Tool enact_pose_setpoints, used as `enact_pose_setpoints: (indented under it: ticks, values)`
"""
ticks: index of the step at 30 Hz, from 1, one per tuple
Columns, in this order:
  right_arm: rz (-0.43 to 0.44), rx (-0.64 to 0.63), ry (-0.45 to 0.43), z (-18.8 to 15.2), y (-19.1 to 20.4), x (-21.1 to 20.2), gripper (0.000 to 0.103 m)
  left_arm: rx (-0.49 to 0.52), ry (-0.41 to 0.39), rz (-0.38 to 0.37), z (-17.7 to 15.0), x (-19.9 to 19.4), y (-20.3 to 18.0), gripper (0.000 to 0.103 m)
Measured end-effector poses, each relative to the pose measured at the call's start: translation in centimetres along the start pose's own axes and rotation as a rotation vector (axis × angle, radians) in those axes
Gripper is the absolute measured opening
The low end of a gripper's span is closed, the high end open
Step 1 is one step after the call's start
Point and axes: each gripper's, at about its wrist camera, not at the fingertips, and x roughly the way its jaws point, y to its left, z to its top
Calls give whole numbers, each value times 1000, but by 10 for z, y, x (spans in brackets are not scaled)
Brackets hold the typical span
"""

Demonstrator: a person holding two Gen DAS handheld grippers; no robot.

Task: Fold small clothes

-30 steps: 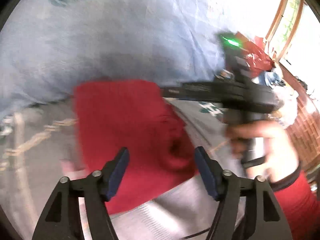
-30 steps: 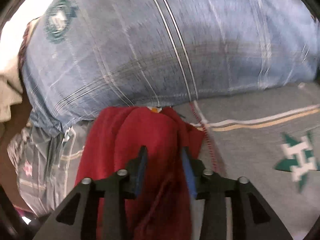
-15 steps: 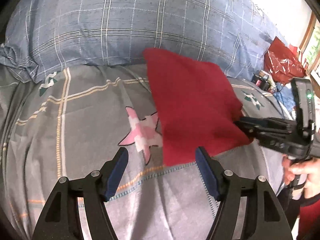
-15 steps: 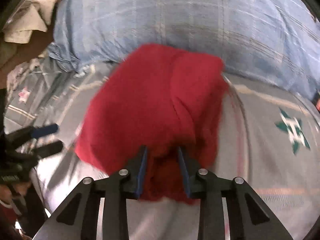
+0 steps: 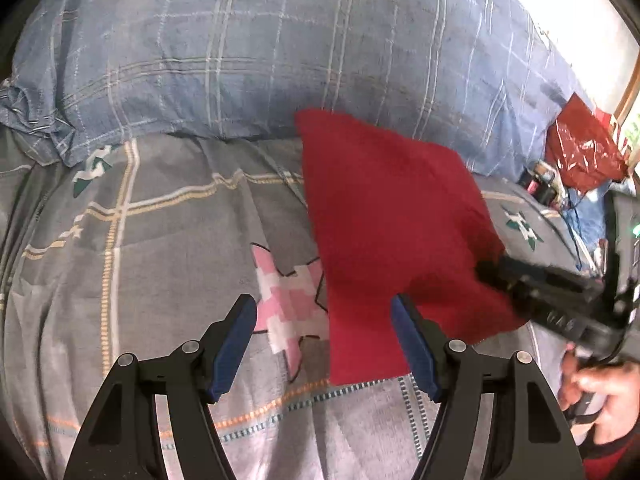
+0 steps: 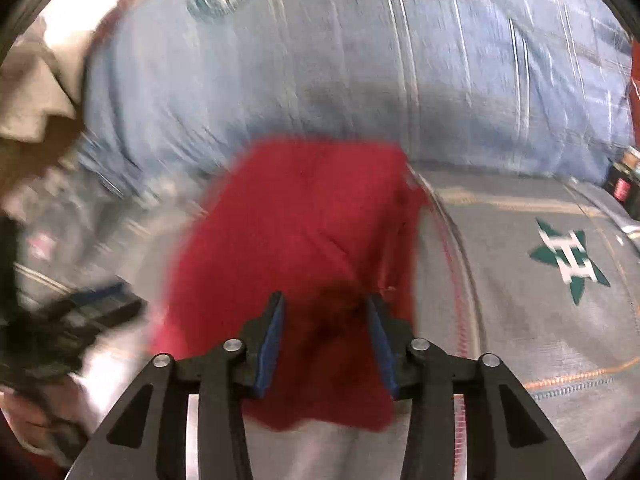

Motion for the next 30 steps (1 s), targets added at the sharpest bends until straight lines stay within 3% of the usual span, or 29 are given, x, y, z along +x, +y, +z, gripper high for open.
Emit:
enact_pose_setpoints:
  ticks: [3, 5, 8, 9, 11, 12, 17, 25, 30]
  values:
    - [41, 27, 5, -15, -10, 1, 34, 26, -7, 17, 4, 7, -6, 69]
    - [25, 7, 3, -16, -8, -8, 30, 24, -4, 20, 9, 12, -7, 69]
    - [39, 18, -39, -12, -7, -27, 37, 20, -20, 31, 16, 18, -9, 69]
    - [52, 37, -62, -8, -9, -32, 41, 20, -28, 36, 19, 19, -9, 69]
    - [71, 83, -106, -1, -14, -37, 85, 19, -33, 39, 22, 21, -9, 69]
    - [81, 111, -128, 3, -18, -37, 89, 15, -36, 40, 24, 23, -8, 69]
    - [104, 177, -72, 16, -28, -7, 88, 19, -42, 43, 30, 28, -7, 73]
    - [116, 231, -48, 10, -36, 19, 88, 18, -44, 26, 39, 38, -8, 76]
    - [152, 218, -52, 12, -37, 28, 88, -21, -23, -53, 45, 57, 1, 81]
